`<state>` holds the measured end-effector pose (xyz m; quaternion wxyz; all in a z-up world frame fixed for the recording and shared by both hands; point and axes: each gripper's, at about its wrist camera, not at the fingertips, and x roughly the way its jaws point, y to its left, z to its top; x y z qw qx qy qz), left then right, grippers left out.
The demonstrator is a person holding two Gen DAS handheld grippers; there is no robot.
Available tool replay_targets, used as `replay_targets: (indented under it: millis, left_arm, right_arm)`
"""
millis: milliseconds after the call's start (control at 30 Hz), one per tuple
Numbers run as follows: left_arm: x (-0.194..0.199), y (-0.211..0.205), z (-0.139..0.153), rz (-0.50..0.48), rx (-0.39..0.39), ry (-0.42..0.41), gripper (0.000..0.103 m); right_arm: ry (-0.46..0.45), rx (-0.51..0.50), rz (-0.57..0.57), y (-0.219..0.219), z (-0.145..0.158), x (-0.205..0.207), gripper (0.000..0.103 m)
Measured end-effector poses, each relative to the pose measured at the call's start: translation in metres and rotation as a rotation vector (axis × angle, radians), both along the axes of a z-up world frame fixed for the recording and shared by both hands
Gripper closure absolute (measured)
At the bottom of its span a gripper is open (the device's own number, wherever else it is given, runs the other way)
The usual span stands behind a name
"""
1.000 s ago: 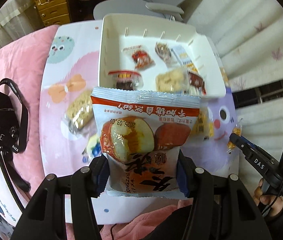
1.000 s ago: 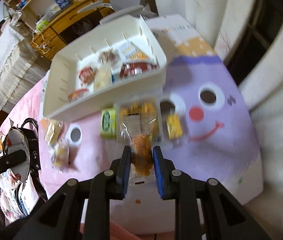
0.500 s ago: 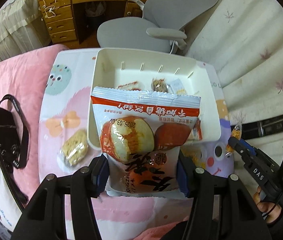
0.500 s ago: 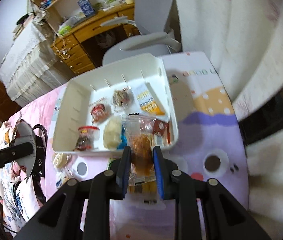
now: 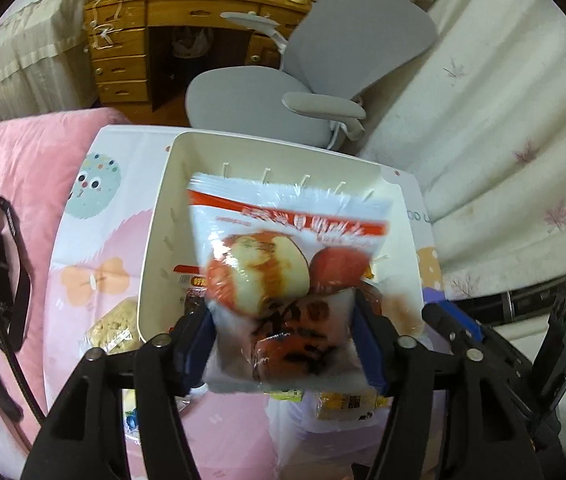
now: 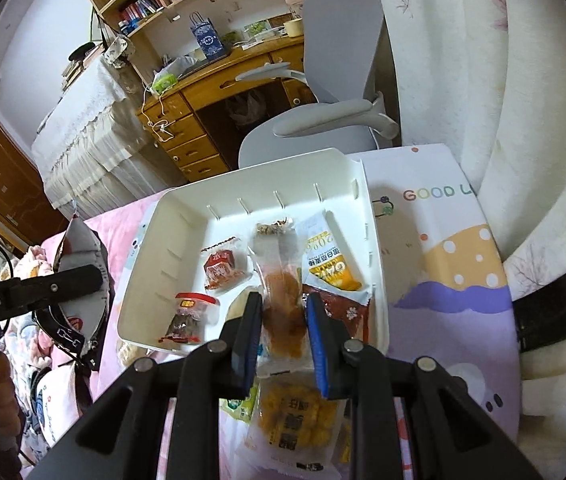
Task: Organize snacks
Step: 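Carry both held snacks over the tray and open both grippers to drop them, then move both grippers toward the clear bag of crackers and blue-printed bun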
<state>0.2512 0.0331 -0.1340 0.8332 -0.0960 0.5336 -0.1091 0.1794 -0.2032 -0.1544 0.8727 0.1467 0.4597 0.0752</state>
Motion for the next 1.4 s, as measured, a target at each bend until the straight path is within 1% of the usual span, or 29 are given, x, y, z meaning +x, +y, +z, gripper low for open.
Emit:
replay_targets:
  millis: [33,67,200,333,433,567,700,933,1000,1067,1167,1267,1400]
  left_arm:
    - [0.0,0.0,-0.001,0.011,0.006,0.009,0.038]
    - [0.0,0.0,-0.003,0.018,0.015,0.02,0.038]
    - [-0.008,0.006,-0.009,0.038,0.043,0.041,0.038]
    - [-0.017,0.018,-0.011,0.062,0.047,0.05,0.038]
    - [-0.025,0.031,-0.014,0.089,0.057,0.064,0.038]
    - [-0.04,0.053,-0.024,0.136,0.04,0.099,0.038]
    - [-0.056,0.073,-0.033,0.168,0.056,0.122,0.038]
    - [-0.079,0.109,-0.053,0.208,0.056,0.154,0.038]
    - [-0.083,0.116,-0.058,0.208,0.058,0.159,0.038]
    - [-0.087,0.122,-0.064,0.204,0.063,0.167,0.038]
    - [-0.092,0.132,-0.076,0.198,0.066,0.196,0.038]
    - [-0.094,0.141,-0.085,0.172,0.056,0.215,0.038]
    - [-0.095,0.149,-0.094,0.114,0.068,0.23,0.038]
  right_arm:
    - [0.012,0.012,-0.001,-0.001,-0.003,0.001,0.064]
    - [0.019,0.018,0.0,-0.002,-0.005,0.001,0.064]
    - [0.044,0.038,0.002,-0.004,-0.011,-0.001,0.063]
    - [0.076,0.068,-0.004,-0.004,-0.019,-0.004,0.062]
    - [0.09,0.087,-0.014,-0.003,-0.024,-0.012,0.059]
    - [0.099,0.111,-0.026,0.001,-0.034,-0.024,0.056]
    - [0.114,0.11,-0.034,0.007,-0.042,-0.036,0.056]
    - [0.137,0.11,-0.025,0.025,-0.058,-0.061,0.055]
    - [0.129,0.13,-0.015,0.03,-0.06,-0.069,0.055]
    - [0.118,0.126,-0.004,0.037,-0.062,-0.077,0.051]
    - [0.114,0.128,0.012,0.048,-0.066,-0.086,0.048]
    - [0.113,0.128,0.02,0.06,-0.07,-0.093,0.045]
    - [0.128,0.138,0.002,0.079,-0.078,-0.102,0.042]
